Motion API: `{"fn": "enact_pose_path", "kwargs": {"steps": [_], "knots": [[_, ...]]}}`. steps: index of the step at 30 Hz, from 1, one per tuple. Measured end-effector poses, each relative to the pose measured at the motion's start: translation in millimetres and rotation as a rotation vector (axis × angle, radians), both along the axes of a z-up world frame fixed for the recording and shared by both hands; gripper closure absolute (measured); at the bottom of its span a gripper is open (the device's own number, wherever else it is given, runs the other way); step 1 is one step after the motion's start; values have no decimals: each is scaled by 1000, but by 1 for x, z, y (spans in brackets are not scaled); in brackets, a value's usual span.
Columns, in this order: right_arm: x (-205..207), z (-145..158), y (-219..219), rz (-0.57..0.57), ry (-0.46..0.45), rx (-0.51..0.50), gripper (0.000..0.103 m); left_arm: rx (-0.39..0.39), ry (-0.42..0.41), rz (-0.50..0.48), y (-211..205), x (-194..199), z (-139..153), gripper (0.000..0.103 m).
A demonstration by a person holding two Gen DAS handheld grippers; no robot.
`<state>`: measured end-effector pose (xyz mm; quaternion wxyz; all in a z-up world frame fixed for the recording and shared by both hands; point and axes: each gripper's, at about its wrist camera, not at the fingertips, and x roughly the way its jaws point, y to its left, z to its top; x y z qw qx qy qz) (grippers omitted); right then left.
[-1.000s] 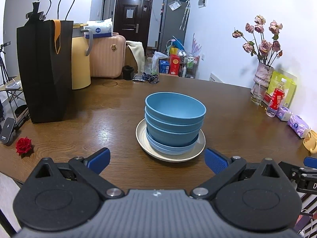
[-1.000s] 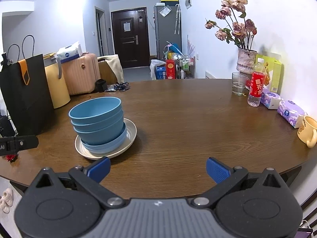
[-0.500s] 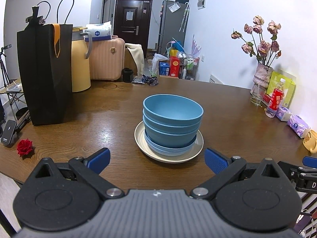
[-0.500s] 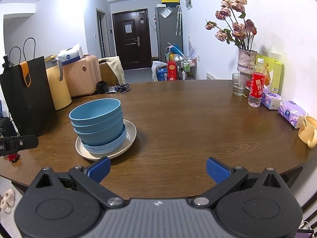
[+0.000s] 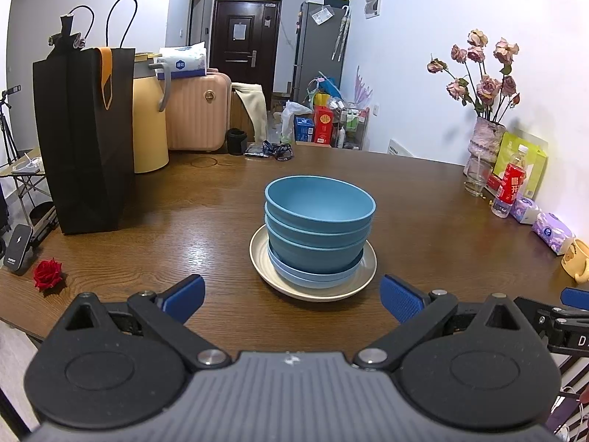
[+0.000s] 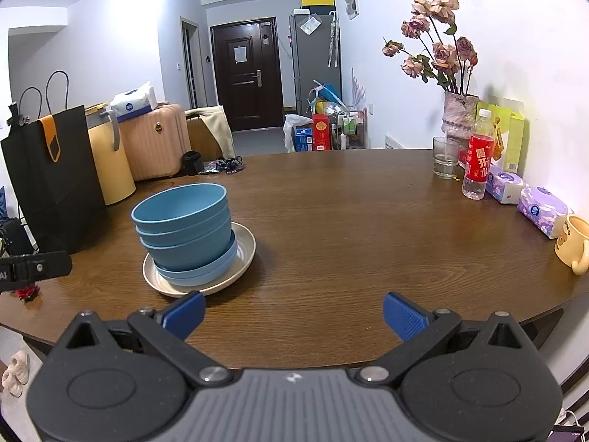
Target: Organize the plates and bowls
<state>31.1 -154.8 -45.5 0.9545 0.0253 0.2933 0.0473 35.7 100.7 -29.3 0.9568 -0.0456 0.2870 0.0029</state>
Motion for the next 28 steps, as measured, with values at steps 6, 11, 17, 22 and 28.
{"fn": "enact_pose_path", "kwargs": {"steps": [6,11,17,22,28], "knots": [[-2,1,1,1,-4,2,0,9,-5,-9,0,-2,1,0],[-2,1,2,1,-5,2,0,17,-7,-11,-1,-3,2,0],[0,3,3,8,-7,0,0,19,-11,-14,-2,-3,2,0],[1,4,4,12,-8,0,0,11,5,-40,-2,-2,1,0],[2,3,4,17,-9,-1,0,22,-2,-38,-3,-3,1,0]]}}
